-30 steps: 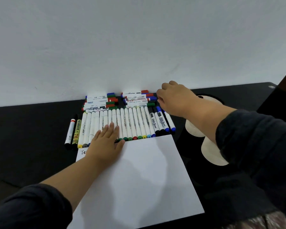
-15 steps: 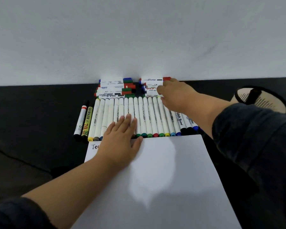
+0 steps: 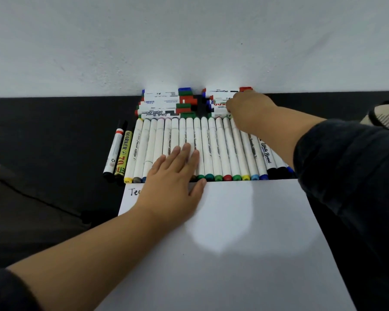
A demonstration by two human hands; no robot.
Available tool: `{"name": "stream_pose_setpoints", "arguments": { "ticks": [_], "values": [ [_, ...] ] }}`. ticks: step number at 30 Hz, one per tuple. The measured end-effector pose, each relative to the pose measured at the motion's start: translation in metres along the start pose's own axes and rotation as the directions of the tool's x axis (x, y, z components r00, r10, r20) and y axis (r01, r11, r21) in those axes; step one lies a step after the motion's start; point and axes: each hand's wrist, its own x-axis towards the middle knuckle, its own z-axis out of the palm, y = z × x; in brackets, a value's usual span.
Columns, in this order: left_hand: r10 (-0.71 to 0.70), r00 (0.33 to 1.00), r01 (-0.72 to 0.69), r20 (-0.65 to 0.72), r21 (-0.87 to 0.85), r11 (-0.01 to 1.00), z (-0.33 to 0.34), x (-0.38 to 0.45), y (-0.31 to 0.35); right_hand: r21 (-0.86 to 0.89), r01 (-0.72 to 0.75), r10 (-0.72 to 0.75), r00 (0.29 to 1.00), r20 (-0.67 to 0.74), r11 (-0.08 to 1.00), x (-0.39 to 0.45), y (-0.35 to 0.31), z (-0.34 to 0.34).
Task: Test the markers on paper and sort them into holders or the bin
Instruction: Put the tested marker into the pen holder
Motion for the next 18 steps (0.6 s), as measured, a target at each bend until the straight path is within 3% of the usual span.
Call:
{"name": "stream_pose_setpoints", "arguments": {
  "ticks": [18],
  "values": [
    [-0.008,1.0,0.008,-0.011,-0.016,1.0,-0.0006,-0.0017,0.0016,0.029,0.034,-0.035,0.998,0.051,0.999,0.0082,-0.0004,-0.0078]
  ]
}}
